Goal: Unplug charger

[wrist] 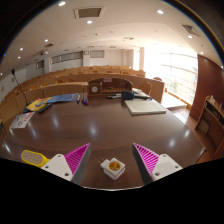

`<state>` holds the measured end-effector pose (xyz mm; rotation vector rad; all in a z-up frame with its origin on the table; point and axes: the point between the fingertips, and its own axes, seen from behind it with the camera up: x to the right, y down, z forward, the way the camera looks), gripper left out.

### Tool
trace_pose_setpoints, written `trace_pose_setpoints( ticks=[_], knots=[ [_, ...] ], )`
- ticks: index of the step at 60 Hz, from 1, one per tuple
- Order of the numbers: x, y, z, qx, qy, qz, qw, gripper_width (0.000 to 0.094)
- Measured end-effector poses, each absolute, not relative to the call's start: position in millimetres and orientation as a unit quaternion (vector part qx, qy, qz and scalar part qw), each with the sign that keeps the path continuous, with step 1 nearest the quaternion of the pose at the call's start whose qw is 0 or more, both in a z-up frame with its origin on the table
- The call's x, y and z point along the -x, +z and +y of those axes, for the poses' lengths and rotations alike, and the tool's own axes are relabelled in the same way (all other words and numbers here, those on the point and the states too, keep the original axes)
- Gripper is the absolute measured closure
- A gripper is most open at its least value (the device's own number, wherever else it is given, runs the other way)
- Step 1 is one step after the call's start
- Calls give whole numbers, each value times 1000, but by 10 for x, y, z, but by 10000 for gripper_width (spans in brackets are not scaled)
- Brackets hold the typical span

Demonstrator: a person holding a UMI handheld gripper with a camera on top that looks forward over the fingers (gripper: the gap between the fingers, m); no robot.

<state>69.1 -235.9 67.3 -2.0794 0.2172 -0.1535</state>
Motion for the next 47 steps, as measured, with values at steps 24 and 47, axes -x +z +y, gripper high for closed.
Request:
trace_pose_setpoints(
  ticks=[24,47],
  knots=[
    [14,1225,-3997,865,-94,53,491,88],
    [383,1412,-4952,865,-92,51,491,89]
  ],
)
